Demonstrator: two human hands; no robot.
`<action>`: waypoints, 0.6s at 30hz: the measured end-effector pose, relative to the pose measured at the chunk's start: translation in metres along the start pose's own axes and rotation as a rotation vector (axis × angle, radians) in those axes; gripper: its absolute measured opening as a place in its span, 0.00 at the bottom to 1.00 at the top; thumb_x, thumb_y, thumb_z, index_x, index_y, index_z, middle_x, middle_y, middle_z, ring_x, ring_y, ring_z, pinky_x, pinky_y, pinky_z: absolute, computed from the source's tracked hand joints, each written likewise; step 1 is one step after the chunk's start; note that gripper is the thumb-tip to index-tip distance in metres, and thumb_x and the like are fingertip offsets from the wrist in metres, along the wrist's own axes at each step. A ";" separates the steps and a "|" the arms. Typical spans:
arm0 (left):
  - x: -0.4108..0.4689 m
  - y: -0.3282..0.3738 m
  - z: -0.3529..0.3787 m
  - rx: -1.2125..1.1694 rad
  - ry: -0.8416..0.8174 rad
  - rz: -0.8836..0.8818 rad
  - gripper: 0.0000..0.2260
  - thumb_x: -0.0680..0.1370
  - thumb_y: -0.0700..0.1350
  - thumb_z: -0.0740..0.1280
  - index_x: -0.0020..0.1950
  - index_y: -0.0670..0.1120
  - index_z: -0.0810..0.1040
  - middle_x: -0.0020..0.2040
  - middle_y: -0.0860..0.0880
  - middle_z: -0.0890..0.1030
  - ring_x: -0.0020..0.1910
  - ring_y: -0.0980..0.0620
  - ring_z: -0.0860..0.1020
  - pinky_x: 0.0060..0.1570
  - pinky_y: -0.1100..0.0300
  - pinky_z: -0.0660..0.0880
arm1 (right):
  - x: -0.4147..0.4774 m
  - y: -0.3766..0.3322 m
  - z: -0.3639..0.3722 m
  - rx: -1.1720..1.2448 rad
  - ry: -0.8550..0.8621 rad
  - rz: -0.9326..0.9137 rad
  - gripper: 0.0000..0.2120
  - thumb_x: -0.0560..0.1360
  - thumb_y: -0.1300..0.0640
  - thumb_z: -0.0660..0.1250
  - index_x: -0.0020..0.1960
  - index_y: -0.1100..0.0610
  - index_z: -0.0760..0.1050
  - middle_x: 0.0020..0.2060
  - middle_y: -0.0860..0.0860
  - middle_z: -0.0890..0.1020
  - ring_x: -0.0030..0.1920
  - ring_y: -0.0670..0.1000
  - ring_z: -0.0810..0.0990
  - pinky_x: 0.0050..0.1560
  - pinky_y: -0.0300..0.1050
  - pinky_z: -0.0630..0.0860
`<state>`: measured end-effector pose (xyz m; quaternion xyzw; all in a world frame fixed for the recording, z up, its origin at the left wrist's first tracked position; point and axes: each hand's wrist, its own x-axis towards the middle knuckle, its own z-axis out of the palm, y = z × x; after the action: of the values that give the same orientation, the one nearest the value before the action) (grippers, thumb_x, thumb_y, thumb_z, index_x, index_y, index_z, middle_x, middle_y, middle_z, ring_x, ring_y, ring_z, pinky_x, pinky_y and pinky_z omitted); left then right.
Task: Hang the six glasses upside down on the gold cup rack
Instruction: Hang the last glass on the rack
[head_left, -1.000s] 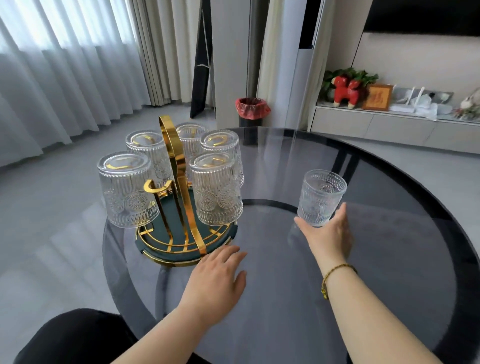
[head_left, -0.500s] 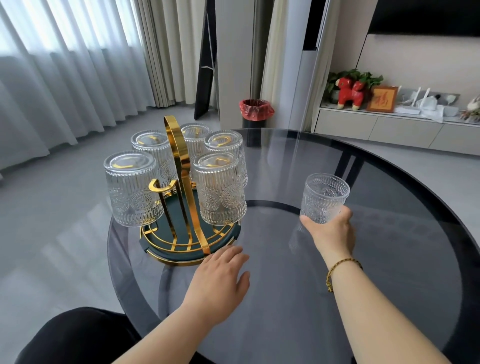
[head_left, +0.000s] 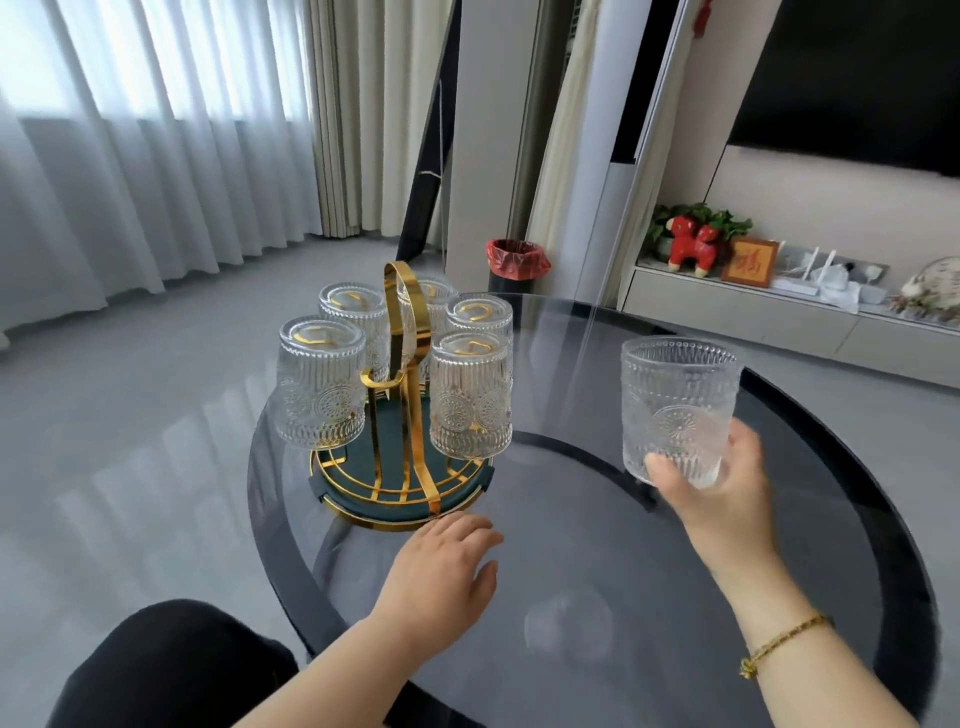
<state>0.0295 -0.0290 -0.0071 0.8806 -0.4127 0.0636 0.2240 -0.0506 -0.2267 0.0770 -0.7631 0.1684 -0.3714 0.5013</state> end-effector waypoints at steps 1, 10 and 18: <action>-0.006 -0.002 -0.005 -0.011 0.014 -0.001 0.15 0.78 0.48 0.59 0.64 0.52 0.70 0.66 0.54 0.72 0.66 0.57 0.65 0.66 0.63 0.59 | 0.001 -0.017 -0.003 0.008 -0.047 -0.039 0.22 0.56 0.50 0.69 0.47 0.41 0.65 0.44 0.37 0.74 0.42 0.29 0.75 0.36 0.26 0.70; -0.042 -0.051 -0.047 0.000 0.317 -0.121 0.16 0.58 0.33 0.78 0.42 0.44 0.82 0.42 0.47 0.85 0.41 0.48 0.83 0.38 0.50 0.80 | 0.001 -0.125 0.018 -0.055 -0.406 -0.296 0.25 0.51 0.44 0.66 0.48 0.40 0.67 0.46 0.35 0.73 0.43 0.23 0.72 0.35 0.17 0.65; -0.042 -0.082 -0.039 -0.050 0.371 -0.298 0.20 0.68 0.37 0.73 0.59 0.41 0.76 0.62 0.40 0.76 0.62 0.40 0.72 0.61 0.46 0.65 | 0.018 -0.142 0.052 -0.192 -0.527 -0.268 0.21 0.55 0.53 0.70 0.45 0.41 0.68 0.47 0.42 0.77 0.47 0.37 0.77 0.43 0.29 0.75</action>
<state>0.0674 0.0635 -0.0130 0.8992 -0.2316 0.1803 0.3246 -0.0171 -0.1422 0.1993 -0.8925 -0.0351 -0.2059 0.3998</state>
